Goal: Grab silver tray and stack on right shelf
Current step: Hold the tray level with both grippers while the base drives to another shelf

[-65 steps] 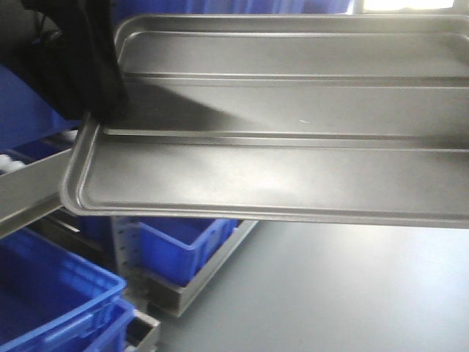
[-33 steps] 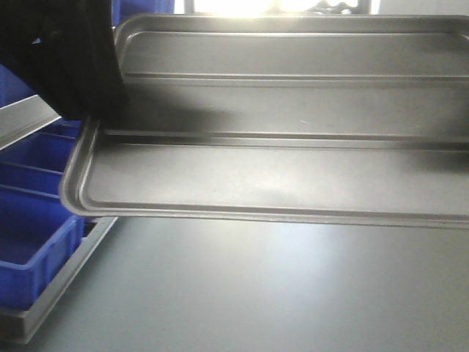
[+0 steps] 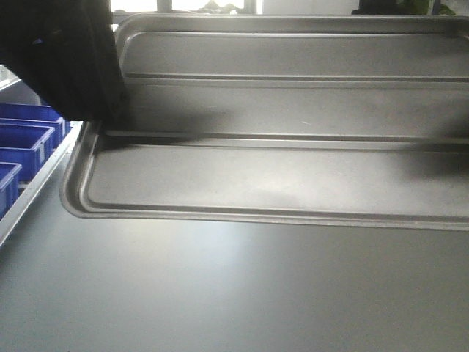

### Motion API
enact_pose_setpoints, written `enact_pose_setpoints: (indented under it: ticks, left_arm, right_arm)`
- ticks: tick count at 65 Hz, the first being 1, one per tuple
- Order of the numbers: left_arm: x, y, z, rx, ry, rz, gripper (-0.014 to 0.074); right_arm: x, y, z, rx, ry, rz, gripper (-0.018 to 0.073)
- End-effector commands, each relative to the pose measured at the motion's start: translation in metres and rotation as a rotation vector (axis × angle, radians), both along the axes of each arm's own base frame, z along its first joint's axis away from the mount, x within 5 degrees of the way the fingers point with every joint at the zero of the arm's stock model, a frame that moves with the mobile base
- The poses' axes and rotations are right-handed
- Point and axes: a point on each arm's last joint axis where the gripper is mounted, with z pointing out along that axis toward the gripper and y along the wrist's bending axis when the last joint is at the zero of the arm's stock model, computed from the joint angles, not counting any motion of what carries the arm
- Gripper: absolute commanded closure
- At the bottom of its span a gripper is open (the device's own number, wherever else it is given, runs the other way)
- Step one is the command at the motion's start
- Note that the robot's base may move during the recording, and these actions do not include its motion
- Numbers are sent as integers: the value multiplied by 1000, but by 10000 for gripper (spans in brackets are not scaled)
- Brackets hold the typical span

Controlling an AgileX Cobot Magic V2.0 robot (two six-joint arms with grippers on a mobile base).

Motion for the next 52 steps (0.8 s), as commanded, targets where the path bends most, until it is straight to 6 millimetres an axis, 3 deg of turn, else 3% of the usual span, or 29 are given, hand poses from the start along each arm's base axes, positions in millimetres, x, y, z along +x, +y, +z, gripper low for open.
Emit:
enact_pose_setpoints:
  ticks: [1,52]
  left_arm:
    - [-2,8,17,14,-62,-24,689]
    - [-3,7,17,13,-60,-24,689]
  right_arm:
    - [3,-2,13,-12,-102,26,503]
    - [3,-2,13,-12,-102,26,503]
